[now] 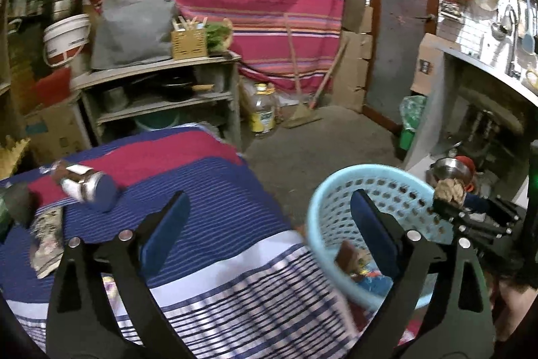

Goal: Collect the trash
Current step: 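Carry both items over the light blue basket and open both tools to drop them, then move both tools back over the table toward the remaining items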

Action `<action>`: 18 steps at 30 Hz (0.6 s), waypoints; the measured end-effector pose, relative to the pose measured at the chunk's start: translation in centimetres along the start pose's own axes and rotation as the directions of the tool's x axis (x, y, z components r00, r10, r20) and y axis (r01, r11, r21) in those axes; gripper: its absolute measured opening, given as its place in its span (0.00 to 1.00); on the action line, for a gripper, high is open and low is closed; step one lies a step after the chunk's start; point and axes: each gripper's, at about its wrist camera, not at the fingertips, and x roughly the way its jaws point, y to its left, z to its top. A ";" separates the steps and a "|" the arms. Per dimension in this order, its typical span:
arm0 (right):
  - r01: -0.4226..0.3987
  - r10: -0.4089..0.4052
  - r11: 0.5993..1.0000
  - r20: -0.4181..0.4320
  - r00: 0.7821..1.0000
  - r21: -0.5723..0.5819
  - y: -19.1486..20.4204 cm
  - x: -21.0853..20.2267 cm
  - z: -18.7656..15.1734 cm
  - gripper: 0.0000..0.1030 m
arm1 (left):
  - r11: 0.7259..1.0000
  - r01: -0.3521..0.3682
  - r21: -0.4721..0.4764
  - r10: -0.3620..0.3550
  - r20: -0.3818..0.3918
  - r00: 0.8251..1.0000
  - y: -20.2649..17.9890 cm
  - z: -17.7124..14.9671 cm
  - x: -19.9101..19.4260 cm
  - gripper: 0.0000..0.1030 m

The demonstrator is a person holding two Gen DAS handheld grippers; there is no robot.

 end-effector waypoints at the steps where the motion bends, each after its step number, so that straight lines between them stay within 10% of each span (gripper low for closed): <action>1: -0.001 0.001 1.000 -0.001 1.000 -0.002 0.3 0.1 0.0 0.48 | 1.000 -0.015 -0.002 0.015 0.004 1.000 0.4 -0.2 -0.2 0.92; 6: 0.008 -0.008 1.000 0.000 1.000 -0.010 1.7 1.1 0.6 0.50 | 0.997 -0.066 -0.034 0.067 0.003 0.998 3.7 -1.0 -1.3 0.94; 8: 0.017 -0.017 1.000 0.010 1.000 -0.004 2.1 1.3 1.0 0.72 | 0.995 -0.090 -0.049 0.090 0.002 0.996 5.1 -1.4 -1.8 0.94; 18: 0.032 -0.033 0.999 0.027 0.999 0.022 4.1 0.5 1.4 0.89 | 0.971 -0.193 -0.139 0.193 -0.012 0.981 12.4 -3.5 -4.8 0.94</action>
